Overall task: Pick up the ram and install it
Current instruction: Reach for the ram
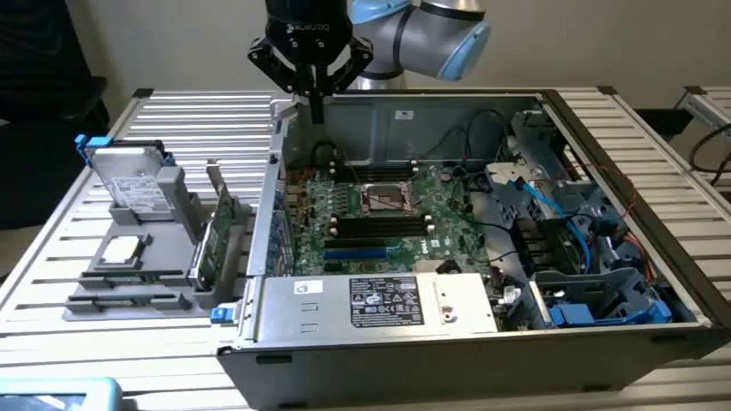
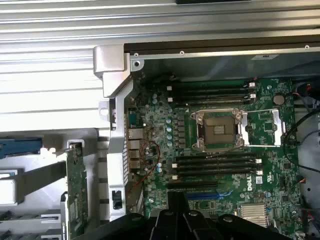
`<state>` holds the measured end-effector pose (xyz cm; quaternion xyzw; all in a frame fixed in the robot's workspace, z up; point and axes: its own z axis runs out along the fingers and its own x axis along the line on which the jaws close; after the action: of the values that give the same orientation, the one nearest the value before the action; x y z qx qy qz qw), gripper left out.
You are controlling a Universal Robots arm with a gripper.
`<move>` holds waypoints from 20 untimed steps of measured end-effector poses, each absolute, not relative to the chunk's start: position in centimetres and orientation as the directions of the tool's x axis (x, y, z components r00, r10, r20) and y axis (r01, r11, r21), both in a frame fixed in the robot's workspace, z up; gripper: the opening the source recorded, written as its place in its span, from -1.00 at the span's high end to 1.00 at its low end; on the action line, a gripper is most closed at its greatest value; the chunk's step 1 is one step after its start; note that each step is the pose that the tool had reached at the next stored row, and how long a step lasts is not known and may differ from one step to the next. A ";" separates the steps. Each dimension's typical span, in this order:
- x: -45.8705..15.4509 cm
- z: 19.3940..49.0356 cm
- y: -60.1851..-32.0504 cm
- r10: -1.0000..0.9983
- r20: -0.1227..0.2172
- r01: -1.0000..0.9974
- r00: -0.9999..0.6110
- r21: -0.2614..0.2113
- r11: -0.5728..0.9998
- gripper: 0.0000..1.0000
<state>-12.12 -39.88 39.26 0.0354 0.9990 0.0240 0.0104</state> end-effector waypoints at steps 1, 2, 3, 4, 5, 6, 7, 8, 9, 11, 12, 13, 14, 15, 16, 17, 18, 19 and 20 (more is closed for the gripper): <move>-12.1 39.3 -39.9 0.071 -0.019 0.070 -0.997 0.049 0.996 0.79; -12.1 39.3 -39.9 0.071 -0.019 0.070 -0.997 0.049 0.996 0.79; -12.1 39.3 -39.9 0.071 -0.019 0.070 -0.997 0.049 0.996 0.79; -12.1 39.3 -39.9 0.071 -0.019 0.070 -0.997 0.049 0.996 0.79; -12.1 39.3 -39.9 0.071 -0.019 0.070 -0.997 0.049 0.996 0.79; -12.1 39.3 -39.9 0.071 -0.019 0.070 -0.997 0.049 0.996 0.79; -12.1 39.3 -39.9 0.071 -0.019 0.070 -0.997 0.049 0.996 0.79; -12.1 39.3 -40.0 0.071 -0.019 0.070 -0.997 0.049 0.996 0.79; -12.1 39.3 -40.0 0.071 -0.019 0.070 -0.997 0.049 0.996 0.79; -12.1 39.2 -40.1 0.071 -0.019 0.070 -0.997 0.049 0.996 0.79; -12.1 39.2 -40.2 0.071 -0.019 0.070 -0.997 0.049 0.996 0.79; -12.1 39.2 -40.2 0.071 -0.019 0.070 -0.997 0.049 0.996 0.79; -12.1 39.1 -40.3 0.071 -0.019 0.070 -0.997 0.049 0.996 0.79; -12.1 39.1 -40.3 0.071 -0.019 0.070 -0.997 0.049 0.996 0.79; -12.1 39.0 -40.5 0.071 -0.019 0.070 -0.997 0.049 0.996 0.79; -12.1 39.0 -40.7 0.071 -0.018 0.070 -0.997 0.049 0.996 0.79; -12.1 39.0 -41.0 0.071 -0.018 0.070 -0.997 0.049 0.996 0.79; -12.1 38.9 -41.4 0.071 -0.017 0.070 -0.997 0.050 0.996 0.79; -12.1 38.9 -41.7 0.071 -0.016 0.070 -0.997 0.050 0.996 0.79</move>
<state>-12.12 -41.74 38.91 0.0355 0.9990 0.0248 0.0090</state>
